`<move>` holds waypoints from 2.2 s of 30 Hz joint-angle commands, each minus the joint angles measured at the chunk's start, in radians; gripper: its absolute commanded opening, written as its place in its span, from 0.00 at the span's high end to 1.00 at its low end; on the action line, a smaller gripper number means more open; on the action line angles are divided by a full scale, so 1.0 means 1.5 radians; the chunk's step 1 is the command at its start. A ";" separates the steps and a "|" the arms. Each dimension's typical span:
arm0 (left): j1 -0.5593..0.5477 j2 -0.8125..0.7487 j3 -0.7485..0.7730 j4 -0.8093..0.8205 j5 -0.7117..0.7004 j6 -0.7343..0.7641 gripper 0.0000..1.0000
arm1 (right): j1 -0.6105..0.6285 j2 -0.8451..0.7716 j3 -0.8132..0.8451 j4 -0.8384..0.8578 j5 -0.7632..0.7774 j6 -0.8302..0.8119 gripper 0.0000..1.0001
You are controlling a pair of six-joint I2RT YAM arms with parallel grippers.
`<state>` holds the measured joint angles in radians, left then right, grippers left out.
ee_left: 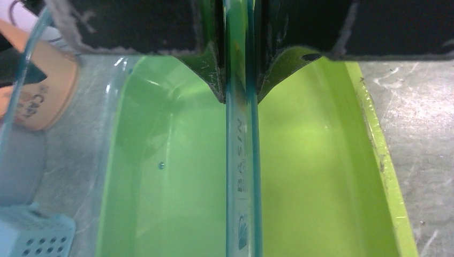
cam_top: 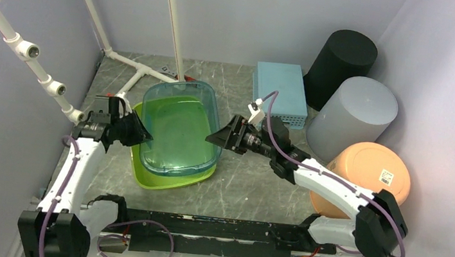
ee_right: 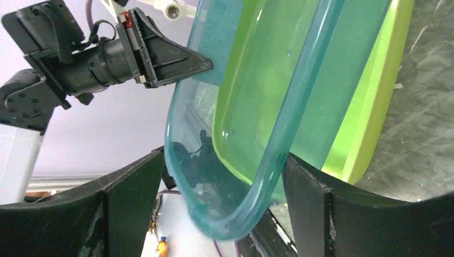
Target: Turn the large container upside down
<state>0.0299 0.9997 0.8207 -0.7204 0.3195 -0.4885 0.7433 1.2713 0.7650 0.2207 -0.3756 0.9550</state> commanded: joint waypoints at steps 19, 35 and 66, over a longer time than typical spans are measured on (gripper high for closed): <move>0.027 -0.242 -0.018 -0.064 -0.132 -0.253 0.97 | 0.054 -0.045 -0.051 0.193 0.034 0.121 0.13; 0.028 -0.263 -0.035 -0.037 -0.065 -0.289 0.97 | 0.167 0.117 -0.015 0.470 -0.039 0.262 0.21; 0.027 -0.279 -0.008 -0.055 0.111 -0.066 0.97 | 0.161 0.033 -0.109 0.311 0.195 0.332 0.46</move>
<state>0.0887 0.5831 0.7734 -0.7944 0.2424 -0.7197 1.0042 1.3609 0.6235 0.6590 -0.2630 1.4261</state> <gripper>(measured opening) 0.223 0.551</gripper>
